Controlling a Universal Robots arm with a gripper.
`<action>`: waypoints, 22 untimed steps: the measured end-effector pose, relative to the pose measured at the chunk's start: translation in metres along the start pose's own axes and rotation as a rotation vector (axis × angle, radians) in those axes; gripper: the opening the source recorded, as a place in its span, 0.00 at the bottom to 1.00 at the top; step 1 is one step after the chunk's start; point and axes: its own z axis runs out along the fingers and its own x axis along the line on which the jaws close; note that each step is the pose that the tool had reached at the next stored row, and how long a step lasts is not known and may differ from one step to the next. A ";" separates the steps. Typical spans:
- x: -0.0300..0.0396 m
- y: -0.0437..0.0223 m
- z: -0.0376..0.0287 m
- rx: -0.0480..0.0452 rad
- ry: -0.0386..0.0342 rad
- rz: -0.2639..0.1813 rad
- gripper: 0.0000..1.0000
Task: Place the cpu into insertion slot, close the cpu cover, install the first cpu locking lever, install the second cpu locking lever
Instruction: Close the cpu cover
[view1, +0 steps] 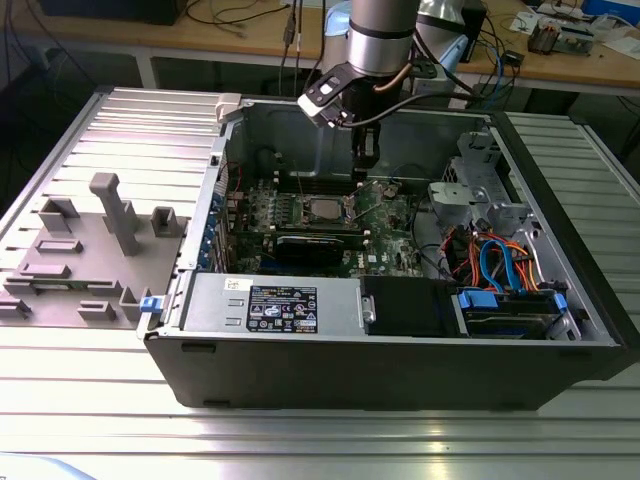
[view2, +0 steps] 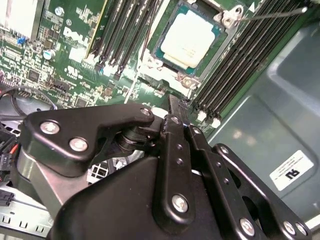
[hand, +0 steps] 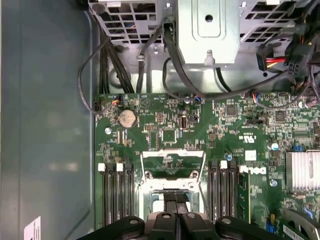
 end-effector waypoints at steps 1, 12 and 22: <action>-0.0001 0.0034 0.0019 0.0001 -0.0001 0.000 0.11; 0.0000 0.0096 0.0046 0.0001 0.0000 0.000 0.11; 0.0000 0.0110 0.0047 0.0000 0.0000 0.000 0.11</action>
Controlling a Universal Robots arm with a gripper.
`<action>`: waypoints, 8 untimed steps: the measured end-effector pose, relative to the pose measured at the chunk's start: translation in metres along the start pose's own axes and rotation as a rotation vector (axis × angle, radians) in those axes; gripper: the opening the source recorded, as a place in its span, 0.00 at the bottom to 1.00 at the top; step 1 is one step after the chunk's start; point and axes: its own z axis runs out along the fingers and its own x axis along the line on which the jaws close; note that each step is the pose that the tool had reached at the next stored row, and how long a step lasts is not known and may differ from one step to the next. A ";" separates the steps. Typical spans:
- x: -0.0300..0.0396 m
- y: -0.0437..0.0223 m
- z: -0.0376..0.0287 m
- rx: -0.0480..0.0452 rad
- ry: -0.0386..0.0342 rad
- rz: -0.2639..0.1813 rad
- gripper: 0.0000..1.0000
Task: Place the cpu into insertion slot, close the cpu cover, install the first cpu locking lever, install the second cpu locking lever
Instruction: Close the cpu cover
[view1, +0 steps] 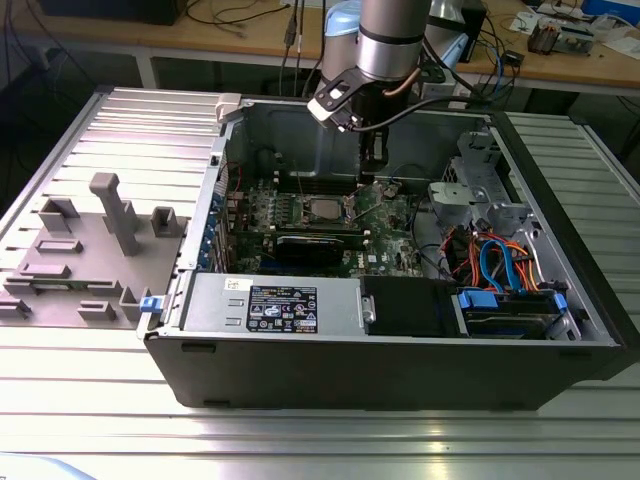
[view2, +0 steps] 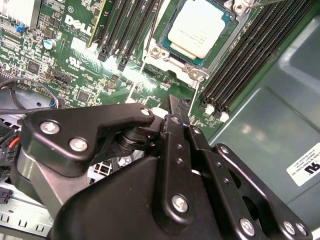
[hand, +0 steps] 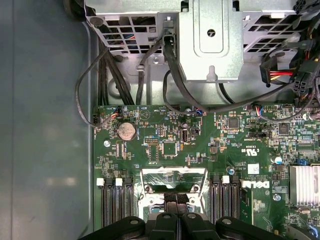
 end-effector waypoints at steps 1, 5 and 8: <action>0.0000 0.0001 0.0000 0.0000 0.0000 0.000 0.11; 0.0001 0.0106 0.0005 0.0001 0.0001 0.000 0.11; 0.0003 0.0248 0.0017 0.0003 -0.0001 0.000 0.11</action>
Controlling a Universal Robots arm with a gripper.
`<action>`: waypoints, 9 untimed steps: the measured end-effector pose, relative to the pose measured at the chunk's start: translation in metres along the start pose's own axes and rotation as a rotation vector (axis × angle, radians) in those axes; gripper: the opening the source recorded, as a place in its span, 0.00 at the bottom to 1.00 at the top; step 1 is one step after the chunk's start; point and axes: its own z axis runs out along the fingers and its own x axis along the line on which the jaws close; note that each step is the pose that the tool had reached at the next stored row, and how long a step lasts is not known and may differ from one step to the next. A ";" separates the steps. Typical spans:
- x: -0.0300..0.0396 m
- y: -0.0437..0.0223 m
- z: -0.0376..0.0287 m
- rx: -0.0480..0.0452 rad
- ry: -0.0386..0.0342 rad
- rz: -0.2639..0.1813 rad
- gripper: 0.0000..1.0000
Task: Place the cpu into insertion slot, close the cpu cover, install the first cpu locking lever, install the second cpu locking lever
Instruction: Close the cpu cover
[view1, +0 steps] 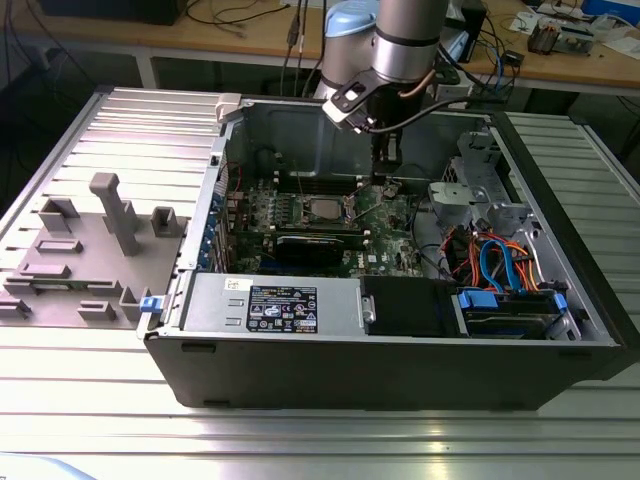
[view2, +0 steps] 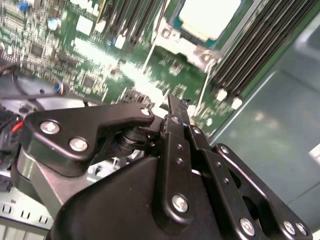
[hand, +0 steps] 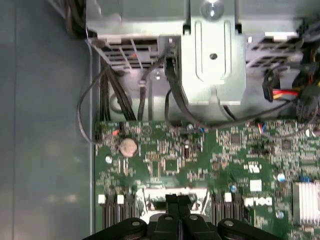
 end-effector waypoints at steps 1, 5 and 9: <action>0.0001 0.0040 0.0004 0.0000 0.0001 0.000 0.11; 0.0003 0.0148 0.0041 0.0001 0.0001 0.000 0.11; 0.0004 0.0215 0.0084 0.0005 0.0000 0.000 0.11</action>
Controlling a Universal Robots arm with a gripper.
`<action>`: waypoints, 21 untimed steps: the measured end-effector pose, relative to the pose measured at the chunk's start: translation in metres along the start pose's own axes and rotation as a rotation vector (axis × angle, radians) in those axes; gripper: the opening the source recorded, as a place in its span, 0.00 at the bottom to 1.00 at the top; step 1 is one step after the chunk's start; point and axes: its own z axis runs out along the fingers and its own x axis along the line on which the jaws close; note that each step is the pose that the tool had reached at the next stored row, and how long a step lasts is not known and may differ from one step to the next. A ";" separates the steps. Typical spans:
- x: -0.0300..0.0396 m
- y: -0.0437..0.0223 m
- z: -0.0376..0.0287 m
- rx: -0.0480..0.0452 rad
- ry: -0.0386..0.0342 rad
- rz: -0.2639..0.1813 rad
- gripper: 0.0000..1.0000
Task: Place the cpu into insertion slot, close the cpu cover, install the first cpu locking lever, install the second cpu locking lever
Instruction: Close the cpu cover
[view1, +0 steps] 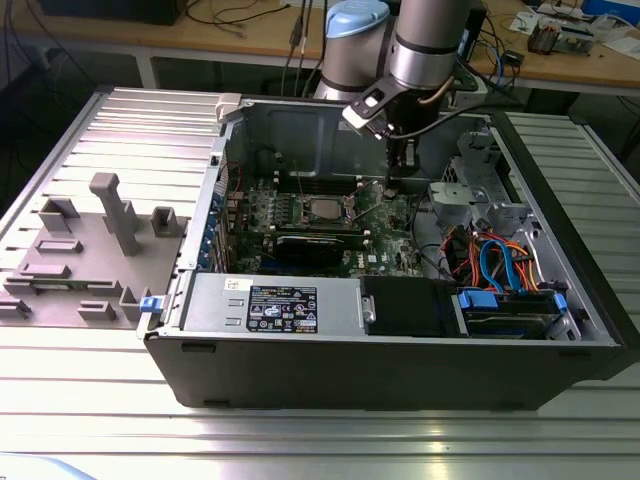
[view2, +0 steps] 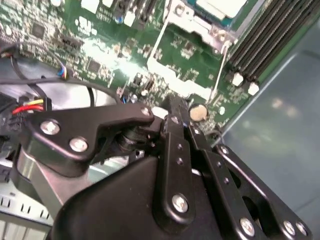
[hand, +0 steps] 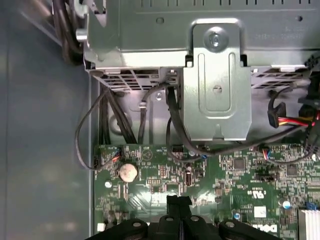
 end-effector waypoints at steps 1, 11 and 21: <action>0.0000 0.0003 0.0016 0.0002 0.0000 0.000 0.11; 0.0000 -0.0079 0.0150 0.0003 0.0044 0.000 0.11; 0.0000 -0.0105 0.0149 0.0004 0.0044 0.000 0.11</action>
